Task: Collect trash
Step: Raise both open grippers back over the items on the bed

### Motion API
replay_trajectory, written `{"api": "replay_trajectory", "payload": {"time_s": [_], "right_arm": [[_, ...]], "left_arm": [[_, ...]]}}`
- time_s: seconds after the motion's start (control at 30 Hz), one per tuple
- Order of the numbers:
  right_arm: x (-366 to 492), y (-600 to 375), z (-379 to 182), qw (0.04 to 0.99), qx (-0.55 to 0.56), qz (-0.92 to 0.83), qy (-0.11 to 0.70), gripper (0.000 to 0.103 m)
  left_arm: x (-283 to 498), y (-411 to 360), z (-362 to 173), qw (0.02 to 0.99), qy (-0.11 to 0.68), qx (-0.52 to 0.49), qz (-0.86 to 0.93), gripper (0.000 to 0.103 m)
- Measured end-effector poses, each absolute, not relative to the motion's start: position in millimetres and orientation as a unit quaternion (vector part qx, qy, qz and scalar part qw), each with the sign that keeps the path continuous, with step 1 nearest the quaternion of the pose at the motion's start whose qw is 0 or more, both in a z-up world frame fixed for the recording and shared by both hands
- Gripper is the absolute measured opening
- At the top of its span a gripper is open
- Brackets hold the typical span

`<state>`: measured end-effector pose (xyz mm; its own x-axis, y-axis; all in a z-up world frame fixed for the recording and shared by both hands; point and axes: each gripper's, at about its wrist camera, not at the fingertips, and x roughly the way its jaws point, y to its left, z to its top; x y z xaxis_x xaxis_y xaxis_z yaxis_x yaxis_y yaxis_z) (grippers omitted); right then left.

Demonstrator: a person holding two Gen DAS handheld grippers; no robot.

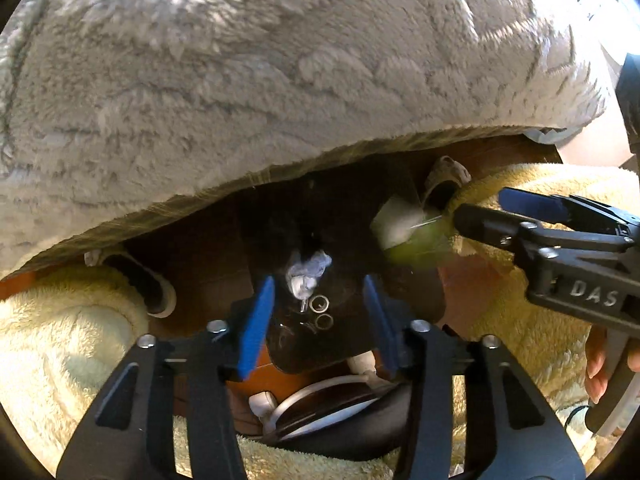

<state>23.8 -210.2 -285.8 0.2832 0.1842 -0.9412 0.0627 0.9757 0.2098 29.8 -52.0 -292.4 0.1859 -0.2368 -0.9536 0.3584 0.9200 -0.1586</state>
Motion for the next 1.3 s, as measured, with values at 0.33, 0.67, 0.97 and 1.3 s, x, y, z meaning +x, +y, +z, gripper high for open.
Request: {"api": "replay_trajectory", "payload": {"time_s": [0.33,0.67,0.97,1.3], "right_arm": [[13.0,-223.3,-248.2,0.827,0.096,0.019,0.554,0.085],[10.1,-225.4,-184.9,0.868,0.071,0.016,0.492,0.095],[38.7,-221.5,-131.3,0.899,0.049,0.015,0.434,0.095],[99.2,-207.4,-105.9,0.909,0.041,0.031,0.414,0.095]], "left_arm": [[28.1,-38.8,-247.2,0.806,0.561,0.049,-0.179,0.062],[25.8,-12.2,-178.0,0.856,0.491,0.046,-0.155,0.077],[61.1,17.6,-129.3,0.89,0.442,0.05,-0.1,0.081],[115.6,32.2,-107.1,0.901,0.425,0.049,-0.073,0.081]]}}
